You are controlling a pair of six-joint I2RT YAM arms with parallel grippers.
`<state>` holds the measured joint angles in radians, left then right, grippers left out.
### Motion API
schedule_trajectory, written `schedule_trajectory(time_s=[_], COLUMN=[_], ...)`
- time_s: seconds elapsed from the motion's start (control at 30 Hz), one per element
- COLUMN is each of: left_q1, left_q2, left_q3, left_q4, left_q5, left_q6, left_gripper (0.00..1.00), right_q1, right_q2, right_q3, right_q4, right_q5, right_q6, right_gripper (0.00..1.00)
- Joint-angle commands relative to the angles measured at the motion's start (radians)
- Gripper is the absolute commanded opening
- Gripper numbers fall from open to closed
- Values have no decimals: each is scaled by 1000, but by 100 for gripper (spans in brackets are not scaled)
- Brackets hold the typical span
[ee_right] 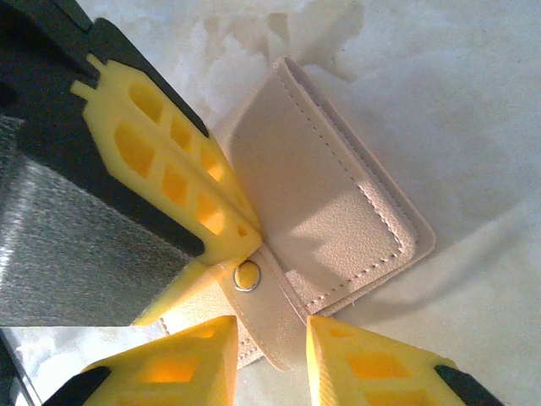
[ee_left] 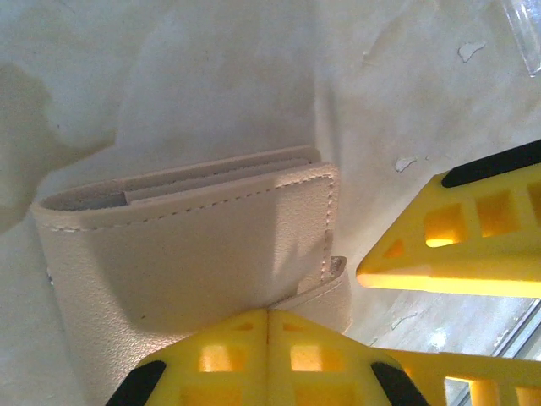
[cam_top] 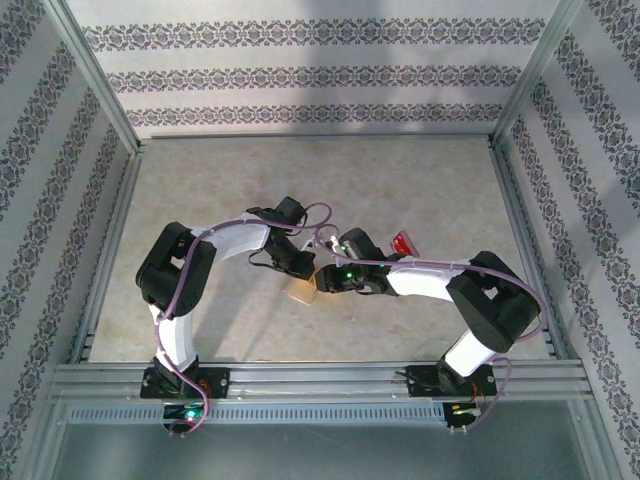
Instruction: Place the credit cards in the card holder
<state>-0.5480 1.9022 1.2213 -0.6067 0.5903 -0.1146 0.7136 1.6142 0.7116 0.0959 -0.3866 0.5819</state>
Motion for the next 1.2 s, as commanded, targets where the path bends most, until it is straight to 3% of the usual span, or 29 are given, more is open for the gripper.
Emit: schedule_trajectory(time_s=[0.0,0.63,1.17], left_q1=[10,19,50], left_q2=[-14,-41,-123], left_q3=[-22,-10,-25], left_q4=[-40,-58,-80], left_q5=[-39,-34,-61], left_q6=[24,20,7], left_gripper=[0,0,3], right_q1=[-5,47,57], right_q2=[22,157,141], right_q3=[24,97,113], right_q4=[8,1,-26], right_q5=[-4,28,46], right_q6=[19,18,9], right_gripper=[28,20,20])
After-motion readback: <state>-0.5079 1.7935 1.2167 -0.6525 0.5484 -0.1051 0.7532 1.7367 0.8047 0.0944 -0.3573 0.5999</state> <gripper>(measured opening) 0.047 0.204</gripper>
